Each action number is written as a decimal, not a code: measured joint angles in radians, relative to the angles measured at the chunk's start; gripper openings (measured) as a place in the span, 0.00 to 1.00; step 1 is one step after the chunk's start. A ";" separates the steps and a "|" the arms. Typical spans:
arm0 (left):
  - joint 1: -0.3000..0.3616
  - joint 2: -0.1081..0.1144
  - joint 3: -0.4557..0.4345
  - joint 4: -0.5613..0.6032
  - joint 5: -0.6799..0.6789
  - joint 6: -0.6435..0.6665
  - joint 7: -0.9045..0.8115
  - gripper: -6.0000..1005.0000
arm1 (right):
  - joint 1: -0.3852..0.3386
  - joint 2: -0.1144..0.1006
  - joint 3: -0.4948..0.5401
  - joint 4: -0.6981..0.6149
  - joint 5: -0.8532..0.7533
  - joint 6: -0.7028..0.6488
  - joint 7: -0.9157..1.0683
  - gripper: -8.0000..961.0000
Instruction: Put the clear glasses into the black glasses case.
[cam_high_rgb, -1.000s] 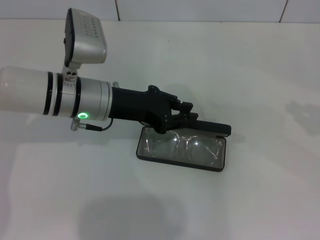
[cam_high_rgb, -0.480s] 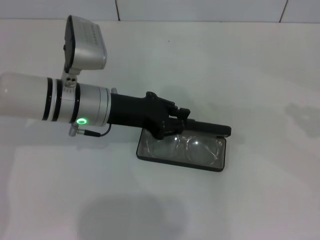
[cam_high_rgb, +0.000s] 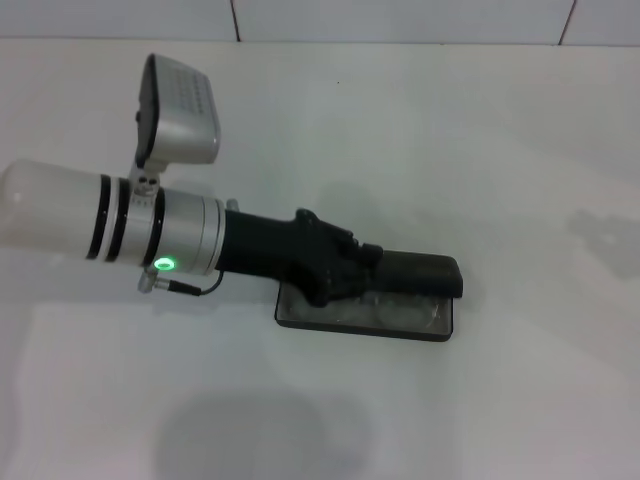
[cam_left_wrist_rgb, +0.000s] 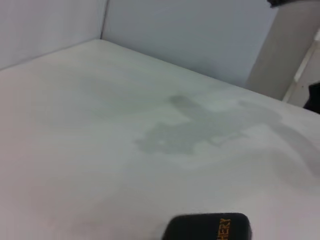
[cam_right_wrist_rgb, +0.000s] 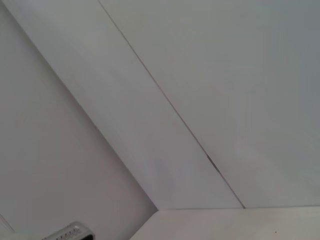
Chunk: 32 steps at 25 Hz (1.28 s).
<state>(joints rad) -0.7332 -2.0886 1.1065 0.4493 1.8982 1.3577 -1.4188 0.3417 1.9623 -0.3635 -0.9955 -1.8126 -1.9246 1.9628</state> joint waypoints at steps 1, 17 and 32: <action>0.001 0.000 0.012 0.000 0.001 0.001 0.000 0.24 | 0.000 0.000 0.000 0.000 0.000 0.000 0.000 0.24; 0.139 -0.004 0.082 0.237 -0.191 0.269 0.020 0.22 | 0.008 -0.004 -0.039 0.065 -0.005 -0.050 -0.080 0.25; 0.362 0.007 -0.003 0.366 -0.497 0.508 0.156 0.52 | 0.079 0.056 -0.289 0.290 0.047 -0.133 -0.626 0.41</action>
<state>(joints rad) -0.3714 -2.0817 1.1038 0.8153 1.4009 1.8661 -1.2630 0.4208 2.0184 -0.6529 -0.7059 -1.7660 -2.0574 1.3365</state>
